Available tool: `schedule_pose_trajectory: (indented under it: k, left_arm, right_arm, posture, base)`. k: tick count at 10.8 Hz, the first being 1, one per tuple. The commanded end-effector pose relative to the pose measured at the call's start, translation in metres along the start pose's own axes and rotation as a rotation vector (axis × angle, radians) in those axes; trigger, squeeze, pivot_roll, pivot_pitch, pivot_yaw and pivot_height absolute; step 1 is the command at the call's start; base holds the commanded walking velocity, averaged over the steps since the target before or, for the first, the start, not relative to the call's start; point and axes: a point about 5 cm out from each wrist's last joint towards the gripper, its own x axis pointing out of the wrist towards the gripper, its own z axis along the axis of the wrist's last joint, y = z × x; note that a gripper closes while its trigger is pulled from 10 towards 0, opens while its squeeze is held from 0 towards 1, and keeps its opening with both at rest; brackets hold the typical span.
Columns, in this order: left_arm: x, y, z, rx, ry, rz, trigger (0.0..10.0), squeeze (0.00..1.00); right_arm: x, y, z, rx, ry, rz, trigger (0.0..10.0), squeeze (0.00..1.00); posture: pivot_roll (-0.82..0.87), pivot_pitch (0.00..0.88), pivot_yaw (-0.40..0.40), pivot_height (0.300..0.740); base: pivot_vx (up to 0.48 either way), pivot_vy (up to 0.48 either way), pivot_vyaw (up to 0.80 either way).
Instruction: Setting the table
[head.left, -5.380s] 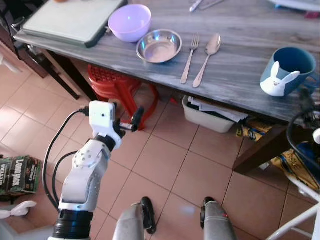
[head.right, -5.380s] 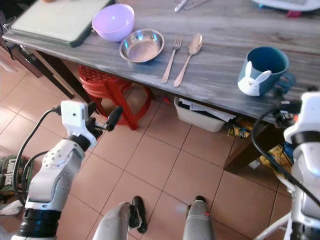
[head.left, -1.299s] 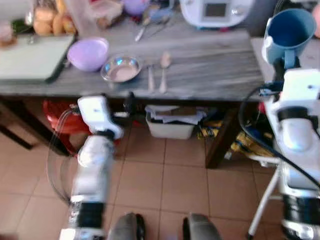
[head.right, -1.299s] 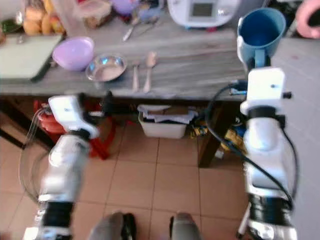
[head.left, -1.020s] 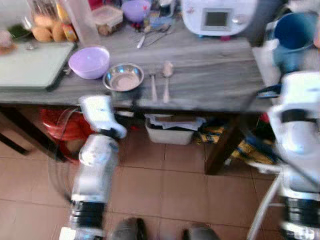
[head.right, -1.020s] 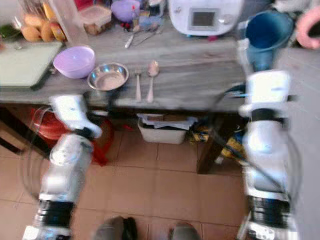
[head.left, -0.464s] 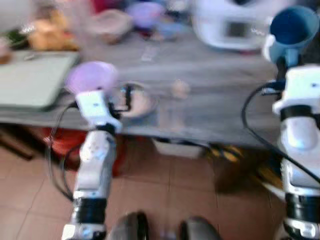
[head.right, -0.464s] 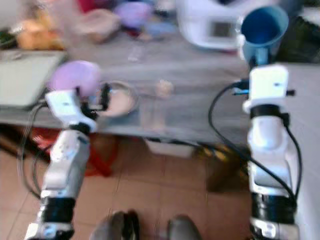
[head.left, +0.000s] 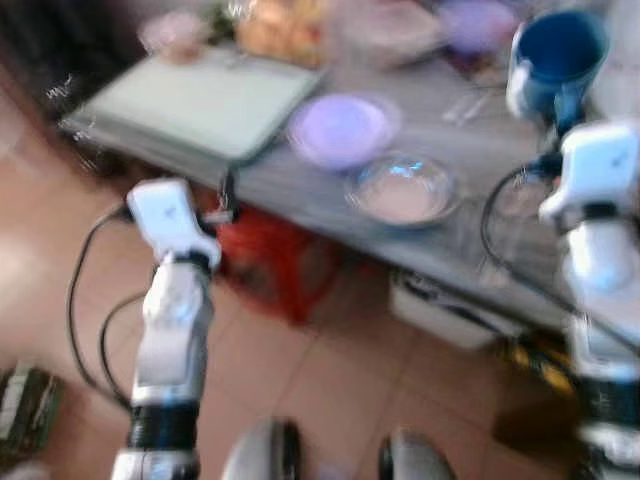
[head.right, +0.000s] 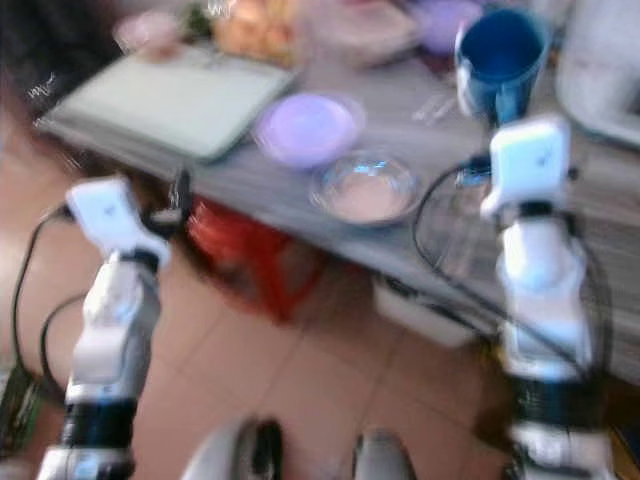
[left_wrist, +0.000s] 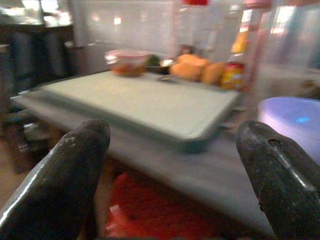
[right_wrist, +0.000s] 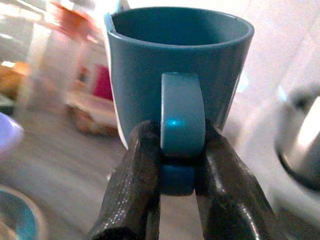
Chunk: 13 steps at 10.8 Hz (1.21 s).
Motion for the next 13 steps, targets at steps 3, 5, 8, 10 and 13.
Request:
schedule_pose_trajectory:
  k: [3,5,8,10,13]
  left_arm:
    - [-0.004,0.001,0.004,0.012,0.001,-0.019,10.0,0.0]
    - [-0.012,0.001,0.003,0.016,0.026,-0.048,10.0,0.0]
    - [-0.023,0.003,0.001,0.033,0.076,-0.09,10.0,0.0]
    - [-0.028,0.008,0.003,0.046,0.096,-0.102,10.0,0.0]
    - [-0.031,0.009,0.006,0.059,0.111,-0.116,10.0,0.0]
  right_arm:
    - [0.01,-0.011,0.0,-0.008,-0.009,-0.026,10.0,0.0]
    - [0.014,-0.029,-0.015,0.023,0.073,-0.185,10.0,0.0]
    - [0.021,-0.037,-0.039,0.079,0.204,-0.282,10.0,0.0]
    - [0.031,-0.03,-0.044,0.151,0.223,-0.254,10.0,0.0]
    - [0.038,-0.017,-0.051,0.252,0.27,-0.234,10.0,0.0]
  posture:
    - [-0.08,0.217,0.085,0.74]
    - [-0.06,0.254,0.095,0.74]
    - [-0.03,0.295,0.116,0.74]
    - [0.0,0.319,0.129,0.74]
    - [0.02,0.33,0.14,0.74]
  base:
    - [0.0,0.0,0.26]
    - [0.0,0.0,0.0]
    - [0.0,0.0,0.0]
    - [0.0,0.0,0.0]
    - [0.0,0.0,0.0]
